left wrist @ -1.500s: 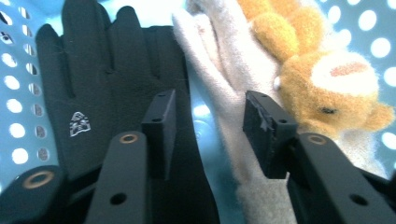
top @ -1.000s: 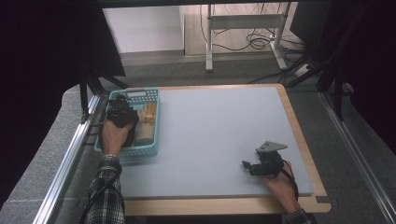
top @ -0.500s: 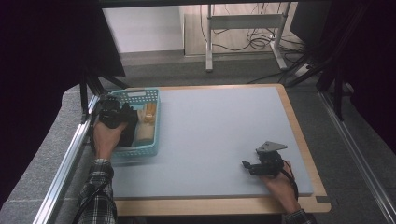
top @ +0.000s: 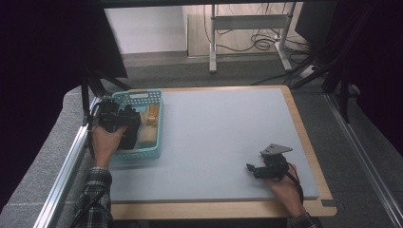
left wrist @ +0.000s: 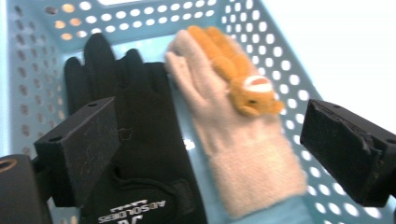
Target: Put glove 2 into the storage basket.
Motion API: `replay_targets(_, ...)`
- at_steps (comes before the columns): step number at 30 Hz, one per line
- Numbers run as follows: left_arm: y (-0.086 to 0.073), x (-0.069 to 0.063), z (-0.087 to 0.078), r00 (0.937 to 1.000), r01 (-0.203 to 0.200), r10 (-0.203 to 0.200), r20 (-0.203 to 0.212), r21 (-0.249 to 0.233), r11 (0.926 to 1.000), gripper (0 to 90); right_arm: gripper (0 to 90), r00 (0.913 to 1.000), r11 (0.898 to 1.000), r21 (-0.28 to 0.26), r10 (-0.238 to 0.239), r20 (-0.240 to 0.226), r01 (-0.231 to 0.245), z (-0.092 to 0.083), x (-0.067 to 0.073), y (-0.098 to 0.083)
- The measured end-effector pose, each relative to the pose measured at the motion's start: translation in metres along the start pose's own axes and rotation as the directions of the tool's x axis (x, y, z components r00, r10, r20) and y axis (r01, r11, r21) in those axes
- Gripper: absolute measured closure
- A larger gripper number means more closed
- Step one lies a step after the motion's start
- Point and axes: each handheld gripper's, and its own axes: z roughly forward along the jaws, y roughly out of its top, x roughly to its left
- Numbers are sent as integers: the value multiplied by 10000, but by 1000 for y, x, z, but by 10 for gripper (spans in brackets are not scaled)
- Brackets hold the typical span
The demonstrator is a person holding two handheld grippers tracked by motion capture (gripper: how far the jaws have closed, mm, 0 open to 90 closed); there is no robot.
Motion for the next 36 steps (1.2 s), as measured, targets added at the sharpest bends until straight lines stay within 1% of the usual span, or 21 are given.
replay_targets(3,0,-8,-2,9996,-275,275,38,-45,9996,38,199,10000,10000,3,-7,7,7,0,0,0)
replay_targets(5,0,-15,-3,9983,-557,559,161,-103,9984,30,199,10000,10000,6,-4,7,4,0,0,0)
replay_targets(7,-1,-21,-3,9970,-720,725,278,-191,9972,26,198,10000,10000,6,-6,8,6,0,0,0)
replay_targets(11,-2,-37,-4,9924,-1068,1089,564,-395,9935,14,198,10000,10000,8,-9,11,9,0,0,0)
replay_targets(15,-5,-53,-4,9860,-1404,1447,824,-556,9885,6,198,10000,10000,11,-13,13,13,0,0,0)
replay_targets(20,-9,-78,-1,9734,-1912,1982,1153,-683,9792,2,198,10000,10000,13,-10,13,10,0,0,0)
replay_targets(21,-10,-83,0,9705,-1996,2072,1233,-717,9773,2,197,10000,10000,12,-9,12,9,0,0,0)
replay_targets(22,-11,-90,0,9661,-2133,2219,1318,-761,9740,2,197,10000,10000,12,-9,12,9,0,0,0)
replay_targets(23,-11,-94,1,9636,-2201,2290,1378,-771,9724,2,197,10000,10000,10,-12,14,11,0,0,0)
replay_targets(24,-12,-100,2,9597,-2298,2392,1476,-786,9701,2,197,10000,10000,12,-7,16,7,0,0,0)
replay_targets(25,-13,-105,2,9551,-2427,2521,1557,-770,9670,2,197,10000,10000,11,-9,15,9,0,0,0)
replay_targets(27,-15,-113,3,9481,-2584,2685,1704,-798,9627,3,197,10000,10000,12,-7,15,7,0,0,0)
replay_targets(28,-16,-119,4,9429,-2693,2801,1804,-827,9595,3,197,10000,10000,10,-9,15,9,0,0,0)
replay_targets(29,-17,-123,5,9398,-2744,2860,1871,-857,9578,3,197,10000,10000,11,-8,14,8,0,0,0)
replay_targets(30,-19,-128,6,9335,-2862,2992,1976,-921,9537,3,197,10000,10000,12,-8,13,8,0,0,0)
replay_targets(31,-22,-133,7,9306,-2865,3006,2087,-957,9533,3,197,10000,10000,14,-5,8,5,0,0,0)
replay_targets(32,-24,-137,8,9253,-2923,3080,2212,-1015,9509,4,196,10000,10000,17,2,10,-2,0,0,0)
replay_targets(33,-26,-141,9,9223,-2945,3106,2299,-1021,9502,4,197,10000,10000,19,4,9,-4,0,0,0)
replay_targets(34,-29,-146,11,9141,-3089,3248,2426,-1020,9456,4,196,10000,10000,18,2,9,-2,0,0,0)
replay_targets(35,-31,-150,12,9120,-3100,3264,2482,-1038,9450,3,197,10000,10000,29,21,4,-21,0,0,0)
replay_targets(36,-34,-155,15,9055,-3205,3372,2576,-1057,9413,3,197,10000,10000,20,8,7,-8,0,0,0)
